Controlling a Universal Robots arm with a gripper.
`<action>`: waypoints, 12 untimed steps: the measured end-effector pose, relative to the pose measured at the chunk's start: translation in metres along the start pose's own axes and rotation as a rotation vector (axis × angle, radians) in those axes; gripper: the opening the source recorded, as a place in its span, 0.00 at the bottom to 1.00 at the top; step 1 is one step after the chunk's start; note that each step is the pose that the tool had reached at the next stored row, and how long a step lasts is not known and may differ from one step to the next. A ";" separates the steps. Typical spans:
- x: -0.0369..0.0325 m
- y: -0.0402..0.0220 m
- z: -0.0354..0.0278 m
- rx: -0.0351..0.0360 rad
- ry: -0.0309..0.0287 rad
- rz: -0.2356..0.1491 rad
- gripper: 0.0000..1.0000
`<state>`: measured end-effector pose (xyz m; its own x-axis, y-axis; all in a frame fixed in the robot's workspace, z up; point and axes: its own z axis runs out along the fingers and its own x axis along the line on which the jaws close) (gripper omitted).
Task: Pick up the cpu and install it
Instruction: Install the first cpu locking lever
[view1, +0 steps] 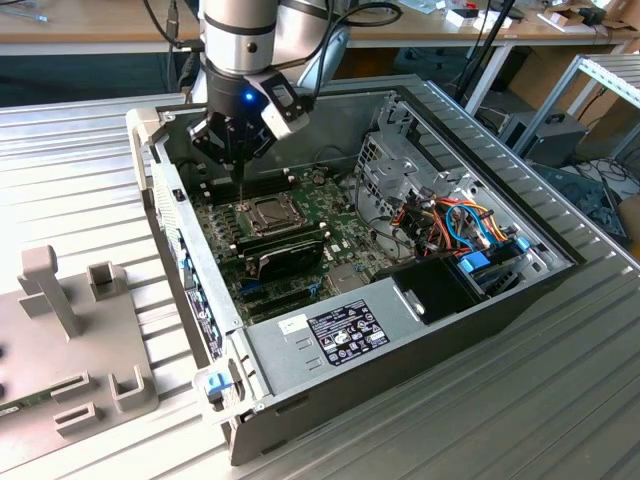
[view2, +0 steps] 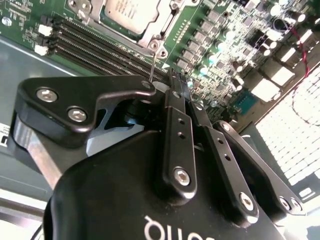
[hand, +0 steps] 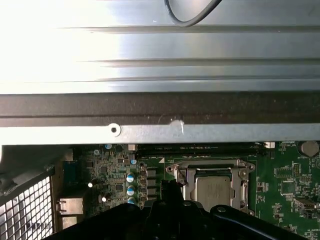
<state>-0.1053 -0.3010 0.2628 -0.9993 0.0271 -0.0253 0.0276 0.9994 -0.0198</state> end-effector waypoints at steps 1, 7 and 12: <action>0.0000 0.0010 0.0000 0.0000 0.0000 0.000 0.11; 0.0001 0.0047 0.0001 0.0000 -0.0003 0.002 0.11; 0.0001 0.0071 0.0002 -0.0001 -0.0004 0.004 0.11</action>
<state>-0.1052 -0.2939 0.2625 -0.9992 0.0306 -0.0258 0.0311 0.9993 -0.0197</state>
